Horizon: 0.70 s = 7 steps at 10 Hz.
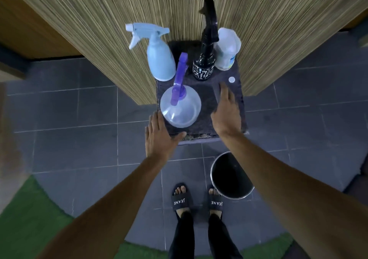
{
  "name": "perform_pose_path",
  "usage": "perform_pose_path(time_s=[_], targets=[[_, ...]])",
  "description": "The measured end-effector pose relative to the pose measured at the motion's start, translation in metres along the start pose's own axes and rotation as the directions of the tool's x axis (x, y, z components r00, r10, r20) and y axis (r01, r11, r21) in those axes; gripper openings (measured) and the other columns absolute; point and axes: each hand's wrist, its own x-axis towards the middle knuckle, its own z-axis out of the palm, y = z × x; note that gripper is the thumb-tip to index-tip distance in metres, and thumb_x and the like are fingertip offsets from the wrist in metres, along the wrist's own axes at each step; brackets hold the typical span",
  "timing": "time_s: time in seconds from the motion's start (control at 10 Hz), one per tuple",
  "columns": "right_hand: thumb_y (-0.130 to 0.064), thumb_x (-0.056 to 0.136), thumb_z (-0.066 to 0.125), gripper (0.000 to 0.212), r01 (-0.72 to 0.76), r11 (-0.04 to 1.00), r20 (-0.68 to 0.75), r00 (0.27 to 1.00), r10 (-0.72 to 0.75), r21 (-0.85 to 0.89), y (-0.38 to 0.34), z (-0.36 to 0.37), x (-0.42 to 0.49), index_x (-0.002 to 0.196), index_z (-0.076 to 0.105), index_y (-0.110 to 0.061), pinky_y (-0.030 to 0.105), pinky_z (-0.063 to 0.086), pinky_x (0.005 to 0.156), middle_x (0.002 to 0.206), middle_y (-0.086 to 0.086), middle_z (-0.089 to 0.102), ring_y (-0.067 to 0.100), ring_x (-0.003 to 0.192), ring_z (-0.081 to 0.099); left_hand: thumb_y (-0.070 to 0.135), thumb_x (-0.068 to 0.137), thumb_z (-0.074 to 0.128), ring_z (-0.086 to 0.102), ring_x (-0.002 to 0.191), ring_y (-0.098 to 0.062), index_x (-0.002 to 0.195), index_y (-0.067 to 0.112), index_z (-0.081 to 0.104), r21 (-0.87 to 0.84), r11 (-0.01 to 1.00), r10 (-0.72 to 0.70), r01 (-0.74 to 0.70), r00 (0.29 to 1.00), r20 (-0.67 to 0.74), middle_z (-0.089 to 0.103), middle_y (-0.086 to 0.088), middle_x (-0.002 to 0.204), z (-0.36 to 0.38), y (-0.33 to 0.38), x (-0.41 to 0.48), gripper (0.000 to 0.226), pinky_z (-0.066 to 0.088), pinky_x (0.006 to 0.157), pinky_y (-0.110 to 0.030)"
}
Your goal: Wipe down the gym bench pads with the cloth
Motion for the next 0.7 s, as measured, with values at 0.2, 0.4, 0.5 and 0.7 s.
perform_pose_path(time_s=[0.2,0.4,0.5,0.7], targets=[[-0.030,0.092,0.056,0.065,0.182,0.950,-0.043,0.979,-0.199,-0.252,0.033,0.052,0.004,0.153,0.033,-0.022,0.053,0.031,0.114,0.161,0.007,0.030,0.032,0.143,0.035,0.067,0.078,0.064,0.011,0.151,-0.025,0.156,0.013,0.009,-0.030,0.997,0.068,-0.070,0.995,-0.068,0.015,-0.007,0.163,0.022,-0.011,0.000,0.110,0.023,0.119,-0.053],[-0.047,0.103,0.029,0.059,0.256,0.885,0.018,0.963,-0.271,-0.390,0.054,0.067,0.001,0.156,0.025,-0.022,0.051,0.024,0.119,0.164,0.009,0.020,0.030,0.149,0.025,0.070,0.079,0.056,0.021,0.148,-0.027,0.156,0.011,0.009,0.009,0.996,0.084,-0.084,0.994,-0.075,0.018,-0.009,0.161,0.024,-0.009,0.000,0.108,0.029,0.116,-0.052],[-0.048,0.102,0.034,0.062,0.263,0.884,0.108,0.965,-0.239,-0.387,0.046,0.059,0.001,0.157,0.022,-0.021,0.053,0.022,0.120,0.165,0.010,0.016,0.031,0.150,0.022,0.073,0.078,0.052,0.025,0.146,-0.029,0.156,0.012,0.009,0.057,0.997,0.062,-0.061,0.998,-0.024,0.019,-0.009,0.161,0.018,-0.008,-0.001,0.109,0.031,0.115,-0.052],[-0.040,0.101,0.047,0.064,0.233,0.952,0.222,0.957,-0.188,-0.200,0.036,0.009,-0.008,0.156,0.022,-0.022,0.048,0.013,0.123,0.165,0.006,0.015,0.028,0.152,0.015,0.066,0.084,0.058,0.017,0.150,-0.029,0.156,0.010,0.012,0.215,0.977,-0.021,0.012,0.999,0.039,0.020,-0.009,0.162,-0.014,0.003,-0.013,0.102,0.020,0.119,-0.054]])
